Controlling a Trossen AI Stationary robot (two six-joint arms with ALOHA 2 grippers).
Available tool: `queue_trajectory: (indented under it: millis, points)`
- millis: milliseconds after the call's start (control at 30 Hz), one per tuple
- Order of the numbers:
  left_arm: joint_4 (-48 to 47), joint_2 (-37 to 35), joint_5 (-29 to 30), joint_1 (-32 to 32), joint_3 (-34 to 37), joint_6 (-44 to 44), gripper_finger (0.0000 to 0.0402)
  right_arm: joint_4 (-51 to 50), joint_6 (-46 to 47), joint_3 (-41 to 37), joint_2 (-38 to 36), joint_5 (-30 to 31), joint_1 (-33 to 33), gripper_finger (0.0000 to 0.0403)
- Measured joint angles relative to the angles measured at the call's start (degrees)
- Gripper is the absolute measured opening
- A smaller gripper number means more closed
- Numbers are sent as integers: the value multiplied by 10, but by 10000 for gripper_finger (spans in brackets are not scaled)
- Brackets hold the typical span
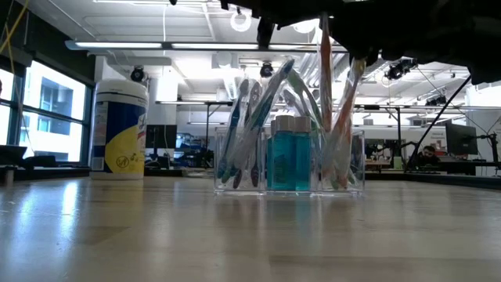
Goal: Pick & Place toothbrushing station
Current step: Put the orange toothbrush into the transparent organizer
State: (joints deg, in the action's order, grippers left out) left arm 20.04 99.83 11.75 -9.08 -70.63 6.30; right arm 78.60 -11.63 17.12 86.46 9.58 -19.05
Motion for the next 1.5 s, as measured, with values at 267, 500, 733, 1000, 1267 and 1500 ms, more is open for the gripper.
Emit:
queue_trajectory:
  millis: [267,500,733,1000,1267,1500]
  points:
    - [-2,0,-5,0,0,0,15,-2,-30,0,0,15,-1,162]
    - [-8,0,-7,0,0,-11,15,-15,7,0,0,5,-1,159]
    - [-15,0,-2,0,0,-17,15,-18,9,0,0,4,-1,158]
    - [-25,0,23,0,0,-20,15,-23,9,0,0,18,0,156]
    - [-27,0,36,1,0,-20,15,-23,3,0,0,62,-1,155]
    - [-37,0,35,1,0,-9,15,-24,-2,0,0,65,-1,155]
